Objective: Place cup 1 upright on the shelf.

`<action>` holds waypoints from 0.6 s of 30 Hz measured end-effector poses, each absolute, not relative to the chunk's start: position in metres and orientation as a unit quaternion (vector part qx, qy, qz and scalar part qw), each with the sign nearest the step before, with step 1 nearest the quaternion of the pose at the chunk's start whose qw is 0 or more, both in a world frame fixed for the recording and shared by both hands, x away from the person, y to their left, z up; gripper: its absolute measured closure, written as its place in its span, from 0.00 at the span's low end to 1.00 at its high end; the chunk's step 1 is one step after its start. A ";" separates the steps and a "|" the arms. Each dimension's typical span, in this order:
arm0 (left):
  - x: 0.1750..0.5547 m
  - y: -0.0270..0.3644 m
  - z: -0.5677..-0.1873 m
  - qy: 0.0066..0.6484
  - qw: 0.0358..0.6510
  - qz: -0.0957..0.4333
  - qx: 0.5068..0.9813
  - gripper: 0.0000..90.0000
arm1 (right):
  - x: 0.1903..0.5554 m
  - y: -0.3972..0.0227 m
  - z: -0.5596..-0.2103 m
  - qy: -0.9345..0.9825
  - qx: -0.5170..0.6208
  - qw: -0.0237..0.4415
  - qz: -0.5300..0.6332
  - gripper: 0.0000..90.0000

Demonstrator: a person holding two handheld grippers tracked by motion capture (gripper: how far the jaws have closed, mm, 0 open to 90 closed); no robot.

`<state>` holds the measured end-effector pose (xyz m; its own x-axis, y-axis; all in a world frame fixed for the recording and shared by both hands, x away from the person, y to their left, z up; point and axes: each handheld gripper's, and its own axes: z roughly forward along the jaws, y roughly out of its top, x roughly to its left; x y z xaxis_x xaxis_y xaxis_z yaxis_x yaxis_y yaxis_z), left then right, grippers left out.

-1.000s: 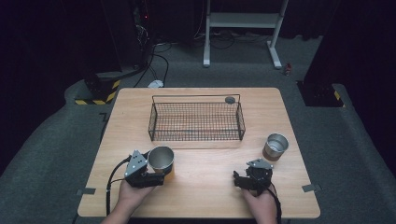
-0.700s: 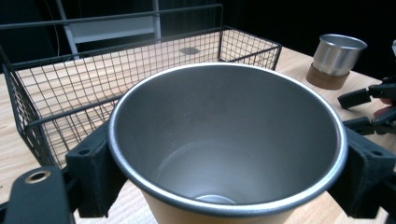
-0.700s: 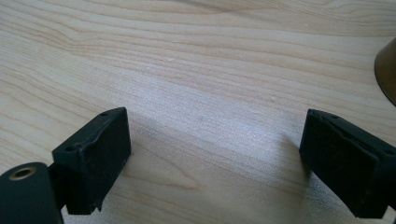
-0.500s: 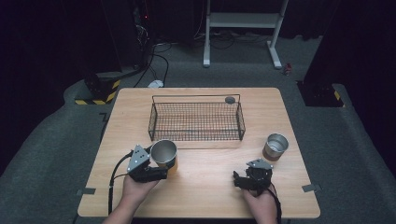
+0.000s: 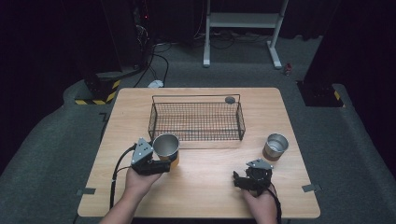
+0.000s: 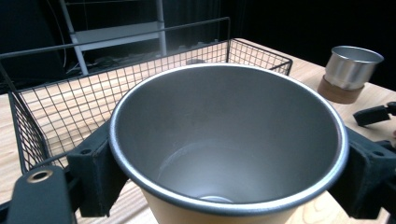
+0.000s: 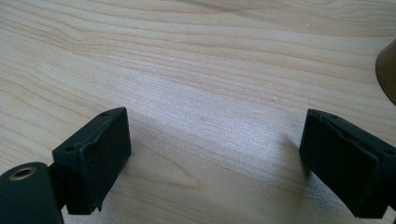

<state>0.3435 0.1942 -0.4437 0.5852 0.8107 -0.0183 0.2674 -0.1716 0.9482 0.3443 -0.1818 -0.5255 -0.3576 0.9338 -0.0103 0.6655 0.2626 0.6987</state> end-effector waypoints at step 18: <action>0.376 0.184 -0.422 0.385 0.530 0.267 0.707 0.15 | 0.344 -0.182 -0.526 0.765 0.522 0.217 0.309 0.10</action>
<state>0.3764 0.1842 -0.4225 0.5614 0.8270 -0.0294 0.2607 -0.1430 0.9548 0.3442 -0.1818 -0.5255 -0.3598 0.9330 -0.0098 0.6649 0.2638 0.6988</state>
